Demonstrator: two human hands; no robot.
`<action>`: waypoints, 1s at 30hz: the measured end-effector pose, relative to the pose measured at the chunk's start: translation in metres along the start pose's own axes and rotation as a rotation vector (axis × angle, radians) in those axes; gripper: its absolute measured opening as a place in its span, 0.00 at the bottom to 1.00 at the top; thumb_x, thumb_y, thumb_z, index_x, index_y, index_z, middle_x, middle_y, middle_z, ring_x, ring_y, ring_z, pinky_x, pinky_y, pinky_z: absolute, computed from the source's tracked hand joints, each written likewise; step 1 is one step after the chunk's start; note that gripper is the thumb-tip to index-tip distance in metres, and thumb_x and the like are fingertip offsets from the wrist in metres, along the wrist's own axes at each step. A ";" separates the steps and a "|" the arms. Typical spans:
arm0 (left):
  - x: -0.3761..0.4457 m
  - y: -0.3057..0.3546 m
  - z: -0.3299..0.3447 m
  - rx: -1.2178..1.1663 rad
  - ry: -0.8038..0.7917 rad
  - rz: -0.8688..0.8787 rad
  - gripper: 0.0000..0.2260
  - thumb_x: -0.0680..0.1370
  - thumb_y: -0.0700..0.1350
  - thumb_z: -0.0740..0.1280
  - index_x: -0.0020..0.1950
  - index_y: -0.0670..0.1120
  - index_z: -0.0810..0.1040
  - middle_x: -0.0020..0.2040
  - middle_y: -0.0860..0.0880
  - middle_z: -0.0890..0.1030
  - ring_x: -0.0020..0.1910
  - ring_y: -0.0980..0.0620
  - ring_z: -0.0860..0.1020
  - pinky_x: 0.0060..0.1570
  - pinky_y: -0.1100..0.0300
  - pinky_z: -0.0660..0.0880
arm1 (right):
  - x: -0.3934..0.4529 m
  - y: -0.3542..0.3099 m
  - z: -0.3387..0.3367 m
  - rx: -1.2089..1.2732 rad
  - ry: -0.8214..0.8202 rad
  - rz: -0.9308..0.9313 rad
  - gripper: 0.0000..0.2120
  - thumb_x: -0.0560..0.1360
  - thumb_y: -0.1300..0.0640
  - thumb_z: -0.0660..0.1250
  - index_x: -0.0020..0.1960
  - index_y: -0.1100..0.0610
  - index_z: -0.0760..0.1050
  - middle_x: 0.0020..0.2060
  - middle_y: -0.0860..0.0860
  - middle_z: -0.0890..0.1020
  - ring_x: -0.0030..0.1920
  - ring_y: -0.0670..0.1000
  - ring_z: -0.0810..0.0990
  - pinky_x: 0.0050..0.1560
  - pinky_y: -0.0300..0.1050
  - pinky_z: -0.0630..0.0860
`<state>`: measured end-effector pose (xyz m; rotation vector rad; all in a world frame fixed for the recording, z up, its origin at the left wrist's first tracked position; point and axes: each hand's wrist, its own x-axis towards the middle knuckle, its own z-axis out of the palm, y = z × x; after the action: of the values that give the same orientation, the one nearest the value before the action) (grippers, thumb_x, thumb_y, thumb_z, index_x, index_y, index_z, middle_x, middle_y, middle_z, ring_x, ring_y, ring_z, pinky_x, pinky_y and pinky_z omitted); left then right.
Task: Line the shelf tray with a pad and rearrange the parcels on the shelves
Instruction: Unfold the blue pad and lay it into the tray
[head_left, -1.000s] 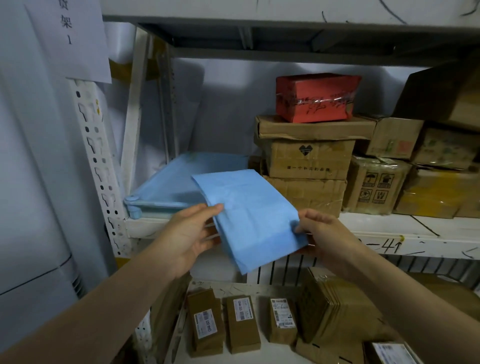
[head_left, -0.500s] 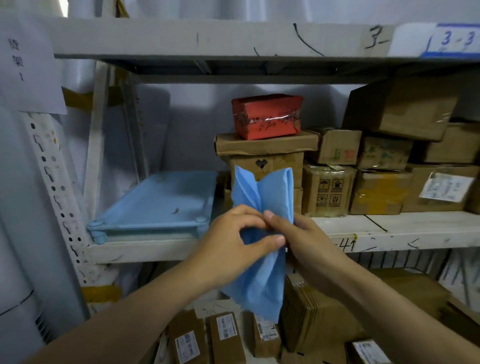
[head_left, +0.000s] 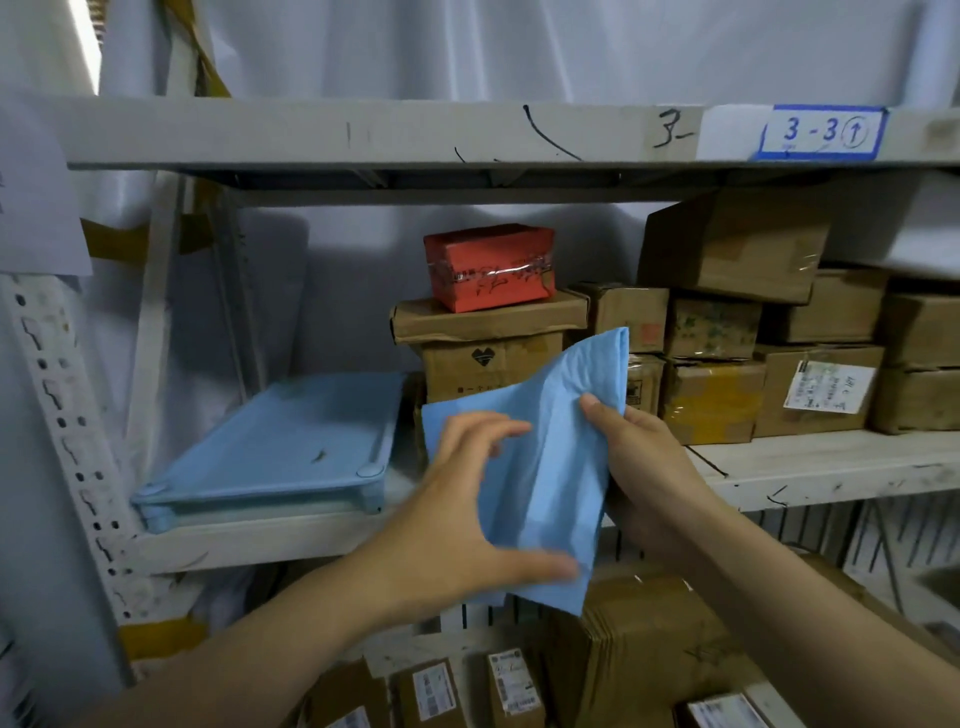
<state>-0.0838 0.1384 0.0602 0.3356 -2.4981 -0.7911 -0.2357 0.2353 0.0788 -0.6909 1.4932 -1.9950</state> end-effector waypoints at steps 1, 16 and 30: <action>0.001 0.003 0.005 0.072 -0.079 0.046 0.45 0.61 0.67 0.77 0.73 0.65 0.58 0.70 0.70 0.53 0.70 0.67 0.59 0.68 0.64 0.64 | 0.001 -0.001 0.003 0.017 0.014 -0.002 0.14 0.84 0.52 0.61 0.60 0.61 0.79 0.49 0.57 0.87 0.49 0.58 0.87 0.48 0.53 0.82; 0.030 -0.001 -0.014 -0.603 0.387 -0.329 0.06 0.75 0.47 0.73 0.51 0.48 0.84 0.44 0.51 0.87 0.45 0.49 0.86 0.50 0.50 0.81 | -0.009 -0.010 -0.003 -0.382 -0.084 -0.054 0.09 0.79 0.64 0.65 0.50 0.55 0.84 0.45 0.52 0.87 0.48 0.56 0.85 0.49 0.54 0.82; 0.045 -0.005 -0.021 -0.454 0.419 -0.450 0.09 0.80 0.46 0.66 0.58 0.44 0.79 0.51 0.46 0.83 0.50 0.47 0.81 0.48 0.53 0.78 | -0.004 0.015 -0.041 -0.827 0.025 -0.276 0.35 0.71 0.36 0.71 0.74 0.44 0.65 0.64 0.42 0.73 0.63 0.47 0.75 0.54 0.47 0.77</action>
<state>-0.1108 0.1080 0.0891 0.8167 -1.8083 -1.2806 -0.2597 0.2625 0.0541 -1.2503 2.3580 -1.5011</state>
